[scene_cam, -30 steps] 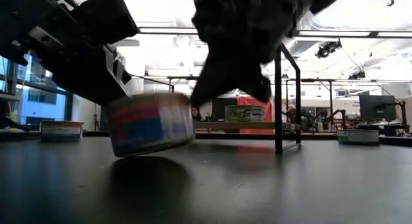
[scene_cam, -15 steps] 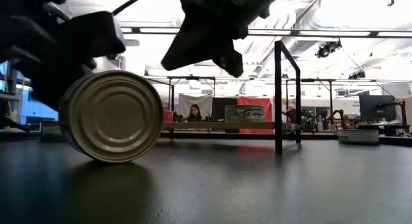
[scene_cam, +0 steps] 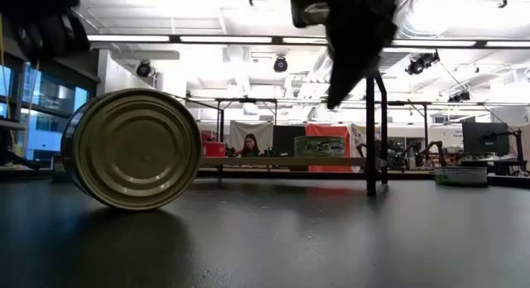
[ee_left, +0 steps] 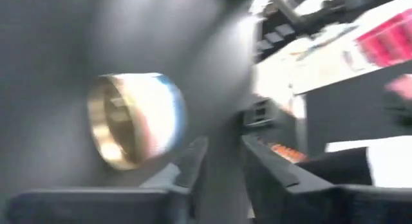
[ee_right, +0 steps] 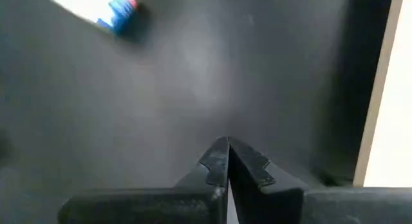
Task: Stack canned seafood by type on shelf
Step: Put the bottom blue and pink tuna can on the shelf
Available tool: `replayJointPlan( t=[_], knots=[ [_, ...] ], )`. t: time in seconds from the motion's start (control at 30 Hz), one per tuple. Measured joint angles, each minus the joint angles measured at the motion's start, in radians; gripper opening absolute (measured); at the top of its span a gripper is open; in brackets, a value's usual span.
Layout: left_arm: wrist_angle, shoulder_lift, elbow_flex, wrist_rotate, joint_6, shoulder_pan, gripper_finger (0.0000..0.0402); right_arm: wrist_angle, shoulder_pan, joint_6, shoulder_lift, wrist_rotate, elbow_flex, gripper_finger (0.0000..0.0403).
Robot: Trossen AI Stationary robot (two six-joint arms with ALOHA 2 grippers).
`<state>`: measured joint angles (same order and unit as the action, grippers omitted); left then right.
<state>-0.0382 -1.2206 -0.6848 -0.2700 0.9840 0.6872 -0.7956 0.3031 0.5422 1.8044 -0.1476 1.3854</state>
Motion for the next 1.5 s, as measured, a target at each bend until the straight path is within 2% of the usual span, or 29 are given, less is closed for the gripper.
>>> replayJointPlan(
  t=[0.07,0.17,0.37,0.43,0.53,0.67,0.77,0.93,1.1,1.27,1.33,1.5],
  knots=[
    [0.022,-0.028,-0.055,-0.001,0.009,0.026,0.012,-0.037,0.009,0.016,-0.006,-0.002,-0.026,0.0],
    [-0.045,-0.07,-0.159,0.0,0.014,0.05,0.0154,-0.058,0.024,0.048,-0.022,0.001,-0.074,0.0],
    [-0.32,-0.141,-0.4,0.006,-0.07,0.05,0.0186,0.004,0.04,0.005,-0.077,0.03,-0.082,0.0],
    [-0.368,-0.166,-0.447,-0.011,-0.104,0.044,0.019,0.029,0.044,-0.03,-0.101,0.06,-0.073,0.0],
    [-0.351,-0.195,-0.47,-0.055,-0.105,0.04,0.0191,0.026,0.051,-0.069,-0.153,0.095,-0.064,0.0],
    [-0.328,-0.225,-0.47,-0.031,-0.137,0.039,0.0191,0.01,0.077,-0.053,-0.254,0.093,-0.063,0.0],
    [-0.343,-0.249,-0.474,-0.025,-0.182,0.006,0.0191,-0.023,0.106,-0.006,-0.327,0.058,-0.063,0.0],
    [-0.51,-0.331,-0.484,-0.03,-0.194,-0.068,0.0191,-0.095,0.167,0.097,-0.41,-0.068,-0.063,0.0],
    [-0.633,-0.456,-0.63,-0.049,-0.239,-0.124,0.0191,-0.206,0.226,0.166,-0.428,-0.125,-0.063,0.0],
    [-0.713,-0.592,-0.762,-0.072,-0.173,-0.162,0.0192,-0.267,0.27,0.197,-0.421,-0.153,-0.088,0.0],
    [-0.793,-0.641,-0.805,-0.075,-0.171,-0.181,0.0192,-0.265,0.284,0.225,-0.421,-0.174,-0.109,0.0],
    [-0.883,-0.666,-0.894,-0.08,-0.13,-0.248,0.0191,-0.261,0.317,0.26,-0.421,-0.185,-0.158,0.0]
  ],
)
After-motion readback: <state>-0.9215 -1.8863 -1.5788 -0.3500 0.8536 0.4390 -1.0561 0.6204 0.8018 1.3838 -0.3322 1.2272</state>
